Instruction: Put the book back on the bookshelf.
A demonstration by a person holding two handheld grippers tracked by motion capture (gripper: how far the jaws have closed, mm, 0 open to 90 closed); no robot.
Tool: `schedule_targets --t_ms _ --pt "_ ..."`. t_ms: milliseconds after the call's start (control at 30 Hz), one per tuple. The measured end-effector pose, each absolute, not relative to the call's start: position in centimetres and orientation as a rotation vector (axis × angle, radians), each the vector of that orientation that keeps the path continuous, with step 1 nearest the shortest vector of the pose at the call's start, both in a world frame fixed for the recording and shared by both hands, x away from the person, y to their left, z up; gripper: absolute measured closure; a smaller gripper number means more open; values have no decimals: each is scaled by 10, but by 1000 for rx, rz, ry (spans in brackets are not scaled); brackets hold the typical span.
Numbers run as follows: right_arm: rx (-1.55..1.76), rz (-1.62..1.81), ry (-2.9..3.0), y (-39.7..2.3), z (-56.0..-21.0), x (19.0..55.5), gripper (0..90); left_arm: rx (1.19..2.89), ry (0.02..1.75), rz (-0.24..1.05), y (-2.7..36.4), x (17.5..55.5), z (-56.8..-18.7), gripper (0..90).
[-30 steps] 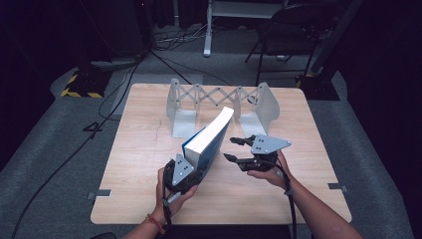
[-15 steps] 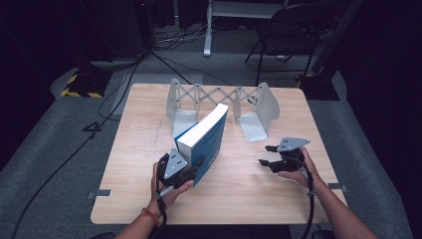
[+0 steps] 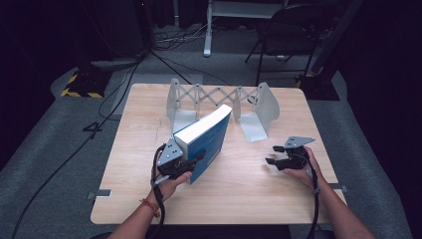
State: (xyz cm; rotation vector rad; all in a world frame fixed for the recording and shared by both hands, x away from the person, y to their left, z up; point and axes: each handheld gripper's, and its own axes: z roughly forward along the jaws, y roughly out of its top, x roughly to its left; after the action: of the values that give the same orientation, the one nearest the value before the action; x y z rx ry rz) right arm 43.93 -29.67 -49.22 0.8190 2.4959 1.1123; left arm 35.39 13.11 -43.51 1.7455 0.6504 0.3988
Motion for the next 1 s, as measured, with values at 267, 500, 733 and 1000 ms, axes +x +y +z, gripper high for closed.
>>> schedule_targets --t_ms 267,500,733,1000 --pt "836 1101 2510 -303 -500 445 360 1756 548 263 104 363 -436 598" --pt "832 1127 2512 -307 -502 445 332 1785 424 168 80 357 -434 598" --pt "814 1110 2536 -306 -501 444 323 1828 353 146 82 357 -431 594" --pt "679 1193 2527 -295 -492 437 356 1848 335 174 85 359 -430 591"
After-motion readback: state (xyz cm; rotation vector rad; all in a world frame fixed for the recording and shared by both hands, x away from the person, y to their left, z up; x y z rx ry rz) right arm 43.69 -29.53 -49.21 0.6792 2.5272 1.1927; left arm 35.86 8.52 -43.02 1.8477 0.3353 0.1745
